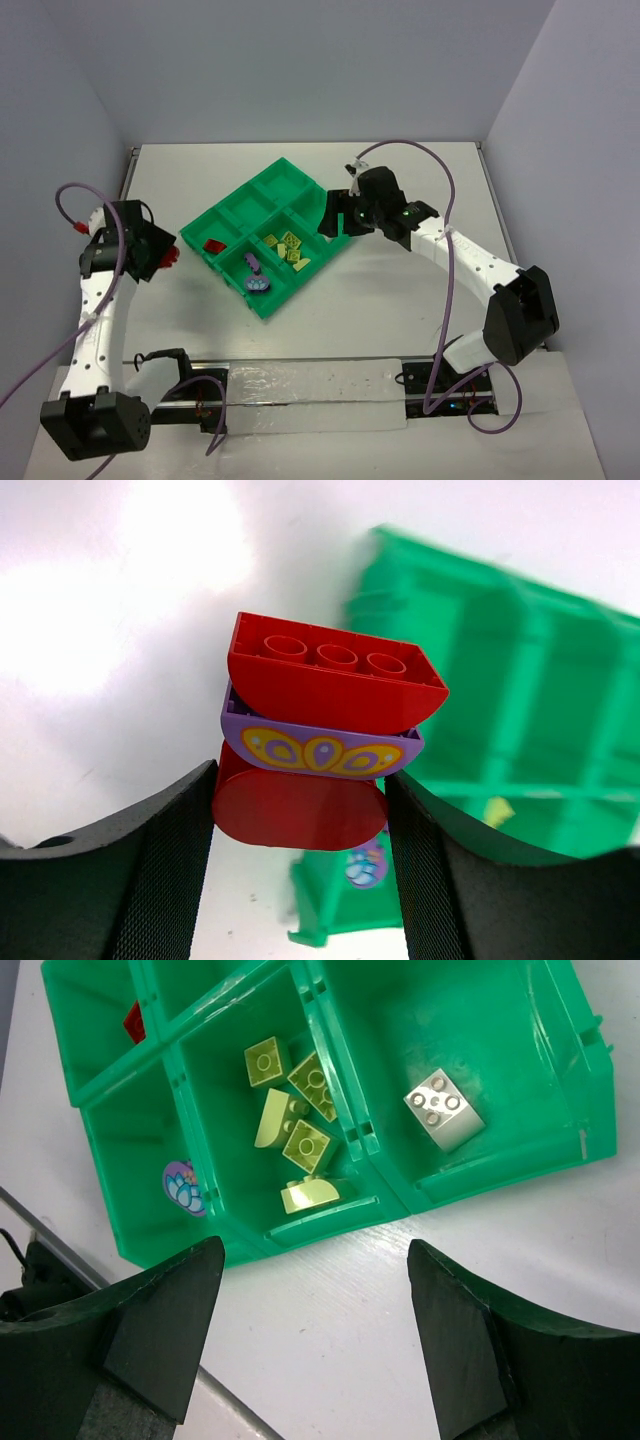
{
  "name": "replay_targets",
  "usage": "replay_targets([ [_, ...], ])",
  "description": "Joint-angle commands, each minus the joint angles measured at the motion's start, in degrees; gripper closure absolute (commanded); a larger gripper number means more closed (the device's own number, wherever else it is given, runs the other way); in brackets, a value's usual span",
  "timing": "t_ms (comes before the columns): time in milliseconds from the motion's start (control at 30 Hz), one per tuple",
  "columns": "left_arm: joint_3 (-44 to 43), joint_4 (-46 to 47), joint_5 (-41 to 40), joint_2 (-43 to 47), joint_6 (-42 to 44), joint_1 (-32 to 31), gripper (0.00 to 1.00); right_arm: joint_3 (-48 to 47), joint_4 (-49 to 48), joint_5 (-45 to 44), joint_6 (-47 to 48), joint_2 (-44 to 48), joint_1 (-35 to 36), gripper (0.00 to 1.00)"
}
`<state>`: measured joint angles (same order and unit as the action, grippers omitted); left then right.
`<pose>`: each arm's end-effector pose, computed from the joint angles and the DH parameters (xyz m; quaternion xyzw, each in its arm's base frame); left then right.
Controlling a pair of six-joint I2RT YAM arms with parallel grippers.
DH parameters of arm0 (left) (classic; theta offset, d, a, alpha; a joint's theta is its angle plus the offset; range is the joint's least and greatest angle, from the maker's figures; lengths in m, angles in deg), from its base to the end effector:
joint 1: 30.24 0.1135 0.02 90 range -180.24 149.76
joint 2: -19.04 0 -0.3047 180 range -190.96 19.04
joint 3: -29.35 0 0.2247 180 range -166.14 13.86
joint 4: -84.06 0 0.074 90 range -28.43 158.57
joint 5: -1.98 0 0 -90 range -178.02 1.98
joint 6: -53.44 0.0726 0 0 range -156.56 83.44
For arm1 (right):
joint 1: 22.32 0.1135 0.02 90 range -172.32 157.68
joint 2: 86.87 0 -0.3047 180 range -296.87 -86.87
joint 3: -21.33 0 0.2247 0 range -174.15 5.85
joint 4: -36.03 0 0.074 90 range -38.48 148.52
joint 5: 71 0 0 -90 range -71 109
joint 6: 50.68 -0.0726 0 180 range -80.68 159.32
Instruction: Sort the legos into containers by color
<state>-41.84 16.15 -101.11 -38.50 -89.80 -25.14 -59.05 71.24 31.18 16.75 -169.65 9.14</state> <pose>0.1573 0.0305 0.3062 -0.4914 0.8086 -0.0253 0.3226 0.2659 0.1806 0.3179 -0.1158 0.8859 0.2842 0.3478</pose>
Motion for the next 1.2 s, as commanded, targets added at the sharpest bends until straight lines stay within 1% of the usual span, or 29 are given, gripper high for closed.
replay_targets([
  [0, -6.3, 2.4, 5.6, 1.7, 5.1, -0.9, 0.54, -3.5, -1.5, 1.7, 0.0, 1.1, 0.4, 0.19],
  [67, -6.6, 7.3, 12.0, 1.5, 5.1, -2.7, 0.55, -4.5, -1.5, 2.4, -0.5, 1.5, 0.4, 0.19],
  [100, -6.4, 11.4, 16.7, 1.2, 5.6, -5.4, 0.55, -5.5, -1.2, 2.7, -0.7, 1.7, 0.4, 0.19],
  [133, -6.1, 14.7, 20.1, 0.7, 6.1, -7.7, 0.52, -6.4, -0.7, 2.9, -0.8, 2.0, 0.4, 0.19],
  [200, -5.7, 18.8, 24.7, -0.9, 7.8, -10.7, 0.5, -8.5, 0.7, 3.7, -0.6, 1.8, 0.4, 0.2],
  [267, -5.6, 22.7, 28.4, -2.1, 9.8, -14.1, 0.5, -11.5, 2.4, 4.8, -0.6, 1.1, 0.4, 0.2],
  [333, -5.2, 25.0, 30.8, -2.4, 11.0, -15.3, 0.5, -13.8, 3.7, 5.7, -0.6, 0.3, 0.7, 0.21],
  [367, -4.8, 27.4, 33.8, -2.3, 12.4, -16.3, 0.5, -15.4, 3.9, 7.1, 0.0, -0.2, 1.0, 0.21],
  [433, -4.6, 29.5, 37.1, -2.8, 13.8, -17.0, 0.5, -18.7, 4.8, 8.5, 0.8, -1.5, 2.3, 0.21],
  [500, -5.0, 29.5, 37.0, -3.5, 15.6, -18.7, 0.49, -21.2, 5.3, 8.3, -0.3, -3.2, 3.2, 0.21],
  [600, -5.3, 29.6, 37.2, -4.0, 16.8, -20.1, 0.48, -24.3, 3.4, 8.8, -3.2, -5.2, 3.6, 0.21],
  [700, -4.7, 31.1, 38.8, -3.8, 16.4, -20.7, 0.48, -27.7, 0.3, 8.7, -8.8, -8.7, 4.2, 0.21],
  [767, -4.6, 31.6, 39.5, -4.0, 16.1, -20.8, 0.48, -32.1, 2.3, 9.5, -7.7, -12.2, 5.4, 0.21],
  [833, -4.6, 31.7, 39.6, -4.1, 16.1, -21.0, 0.48, -39.3, 5.4, 7.6, -7.3, -16.0, 7.0, 0.21],
  [900, -4.3, 31.8, 39.4, -4.0, 16.1, -21.2, 0.49, -40.6, 6.0, 7.7, -8.4, -17.8, 7.3, 0.21],
  [1033, -3.5, 31.5, 38.7, -3.2, 16.0, -21.3, 0.49, -40.1, 2.6, 9.4, -10.7, -19.2, 7.9, 0.21],
  [1167, -3.5, 31.0, 38.5, -3.4, 16.4, -21.4, 0.5, -43.3, 3.7, 10.6, -10.6, -21.1, 9.4, 0.21],
])
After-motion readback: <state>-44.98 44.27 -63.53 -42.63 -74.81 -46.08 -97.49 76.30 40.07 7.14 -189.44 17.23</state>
